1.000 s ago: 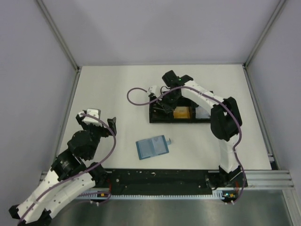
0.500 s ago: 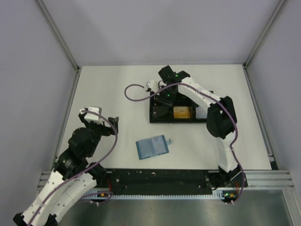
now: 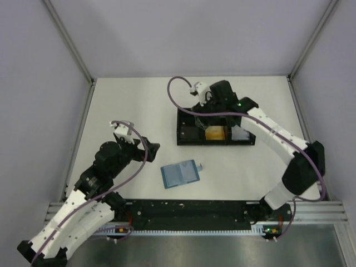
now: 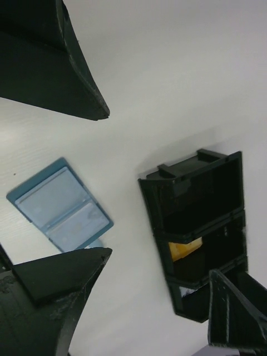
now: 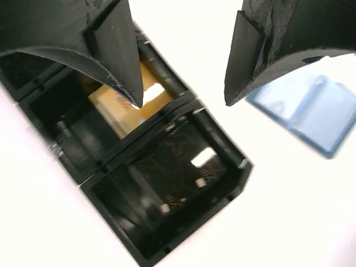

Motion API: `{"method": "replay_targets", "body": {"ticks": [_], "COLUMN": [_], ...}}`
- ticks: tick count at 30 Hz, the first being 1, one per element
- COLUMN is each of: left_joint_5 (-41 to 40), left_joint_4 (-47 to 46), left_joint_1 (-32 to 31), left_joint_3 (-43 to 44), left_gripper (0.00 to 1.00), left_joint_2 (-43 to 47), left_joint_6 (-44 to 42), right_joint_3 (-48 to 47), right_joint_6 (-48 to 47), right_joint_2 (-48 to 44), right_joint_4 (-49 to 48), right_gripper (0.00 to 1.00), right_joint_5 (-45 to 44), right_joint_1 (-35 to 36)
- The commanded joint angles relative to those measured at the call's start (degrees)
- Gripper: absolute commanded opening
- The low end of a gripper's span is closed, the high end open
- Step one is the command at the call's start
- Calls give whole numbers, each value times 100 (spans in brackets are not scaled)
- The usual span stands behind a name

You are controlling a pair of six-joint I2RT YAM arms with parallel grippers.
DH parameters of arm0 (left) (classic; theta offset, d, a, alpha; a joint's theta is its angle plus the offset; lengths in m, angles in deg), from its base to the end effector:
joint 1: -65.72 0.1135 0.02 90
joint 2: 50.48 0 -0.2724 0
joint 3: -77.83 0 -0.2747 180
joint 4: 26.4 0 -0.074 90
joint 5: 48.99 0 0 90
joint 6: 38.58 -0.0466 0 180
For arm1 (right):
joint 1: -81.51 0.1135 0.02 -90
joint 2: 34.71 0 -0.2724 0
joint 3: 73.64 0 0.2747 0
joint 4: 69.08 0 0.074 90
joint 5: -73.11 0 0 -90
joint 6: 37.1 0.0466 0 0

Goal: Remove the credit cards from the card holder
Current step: Place the credit card in the storage box, then remove the credit card from the card holder.

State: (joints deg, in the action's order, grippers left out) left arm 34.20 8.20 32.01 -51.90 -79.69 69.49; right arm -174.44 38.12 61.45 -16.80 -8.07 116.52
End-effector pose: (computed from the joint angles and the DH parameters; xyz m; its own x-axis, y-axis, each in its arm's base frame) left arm 0.1324 -0.0817 0.3170 -0.3263 -0.1525 -0.9329 0.3723 0.8864 -0.2752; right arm 0.3267 0.2376 0.3178 -0.4190 -0.6013 -0.6804 -0.7844 0.6171 -0.0623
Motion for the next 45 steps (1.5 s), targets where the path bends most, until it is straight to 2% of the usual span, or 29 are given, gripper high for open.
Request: {"method": "replay_targets", "body": {"ticks": [1,5,9,16,28,37,38,40,42,43,45], "left_joint_5": [1040,1401,1349,734,356,408,434,461,470,479,479], "left_joint_4": [-361,-606,-861,-1108,-1117,-1301,-1336,-1371,-1389,-1380,-1407], "left_joint_1": [5,-109,-398,-1259,-1392,-1392,-1392,-1401,-1401,-1401,-1410], "left_joint_3": [-275,-661,-943,-1119,-1242,-1251,-1251,-1260,-1269,-1286,-1295], "left_gripper": [100,96,93,86,70,64,57,52,42,41,31], "left_joint_2": [-365,-778,-1130,-1762,-2765,-3608,-3670,-3776,-3837,-3864,-3890], "left_joint_6": [1118,1751,2078,2386,2465,2482,2491,2491,2509,2526,2535], "right_joint_3": [1300,2461,3498,4581,5004,4925,4907,4898,4881,4889,4881], "right_joint_6": [1783,2794,3578,4440,4669,4634,4625,4608,4581,4564,4537], "right_joint_2": [-1247,-2038,-2505,-2401,-1531,-1003,-950,-889,-853,-836,-836], "right_joint_4": [-1406,-2223,-3120,-4307,-4581,-4555,-4529,-4493,-4441,-4432,-4379], "right_gripper": [61,63,63,57,49,47,47,46,46,46,46], "right_joint_5": [778,1051,1288,1333,665,753,735,718,674,665,613], "right_joint_1": [68,182,445,973,1272,1281,1272,1281,1281,1281,1281]}}
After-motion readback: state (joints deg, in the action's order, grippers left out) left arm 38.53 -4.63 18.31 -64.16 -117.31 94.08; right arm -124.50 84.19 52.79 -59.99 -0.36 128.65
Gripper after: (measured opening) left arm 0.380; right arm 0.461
